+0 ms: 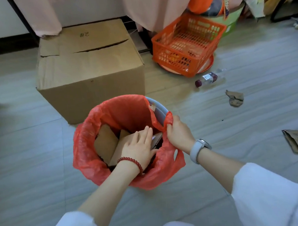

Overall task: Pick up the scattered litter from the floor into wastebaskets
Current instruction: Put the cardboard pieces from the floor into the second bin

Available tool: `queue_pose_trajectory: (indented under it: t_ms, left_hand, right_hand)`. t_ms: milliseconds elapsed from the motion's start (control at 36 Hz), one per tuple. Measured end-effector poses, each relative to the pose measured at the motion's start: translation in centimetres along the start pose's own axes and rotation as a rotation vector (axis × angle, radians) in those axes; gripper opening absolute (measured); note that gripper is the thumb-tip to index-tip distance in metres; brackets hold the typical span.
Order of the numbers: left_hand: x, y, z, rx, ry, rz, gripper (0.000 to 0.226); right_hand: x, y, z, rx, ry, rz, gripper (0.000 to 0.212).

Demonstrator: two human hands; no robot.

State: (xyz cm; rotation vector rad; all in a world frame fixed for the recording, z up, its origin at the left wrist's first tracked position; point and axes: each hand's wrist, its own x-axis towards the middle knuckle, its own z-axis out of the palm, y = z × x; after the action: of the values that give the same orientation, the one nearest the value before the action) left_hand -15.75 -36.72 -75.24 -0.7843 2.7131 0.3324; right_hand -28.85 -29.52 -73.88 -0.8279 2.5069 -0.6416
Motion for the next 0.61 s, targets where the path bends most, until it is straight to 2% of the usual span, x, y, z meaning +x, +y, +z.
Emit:
queue_pose_trajectory:
  t_ms: [83, 139, 222, 306, 417, 528, 611]
  left_hand:
    - [0.6, -2.9, -0.9, 0.04, -0.048, 0.005, 0.059]
    - [0.9, -4.7, -1.9, -0.072, -0.015, -0.034, 0.054]
    - [0.8, -6.0, -3.7, -0.296, 0.138, -0.137, 0.043]
    - [0.7, -5.5, -5.4, -0.415, 0.308, -0.2, 0.034]
    - [1.6, -2.7, -7.8, -0.531, 0.447, -0.145, 0.029]
    - [3.9, 2.6, -9.6, -0.569, 0.453, -0.016, 0.025]
    - [6.0, 7.2, -10.2, -0.569, 0.383, 0.081, 0.027]
  right_hand:
    - [0.7, -1.4, 0.6, 0.142, -0.071, 0.057, 0.054]
    - [0.8, -2.3, 0.7, 0.313, -0.19, 0.045, 0.046]
    - [0.9, -3.0, 0.2, 0.467, -0.327, 0.019, 0.041]
    - [0.8, -3.0, -1.7, 0.415, -0.416, 0.007, 0.042]
    - [0.9, -1.2, -6.0, 0.217, -0.416, 0.028, 0.042]
    - [1.7, 2.3, -11.8, 0.136, -0.385, 0.074, 0.039]
    - [2.6, 5.8, -15.6, 0.151, -0.315, 0.128, 0.035]
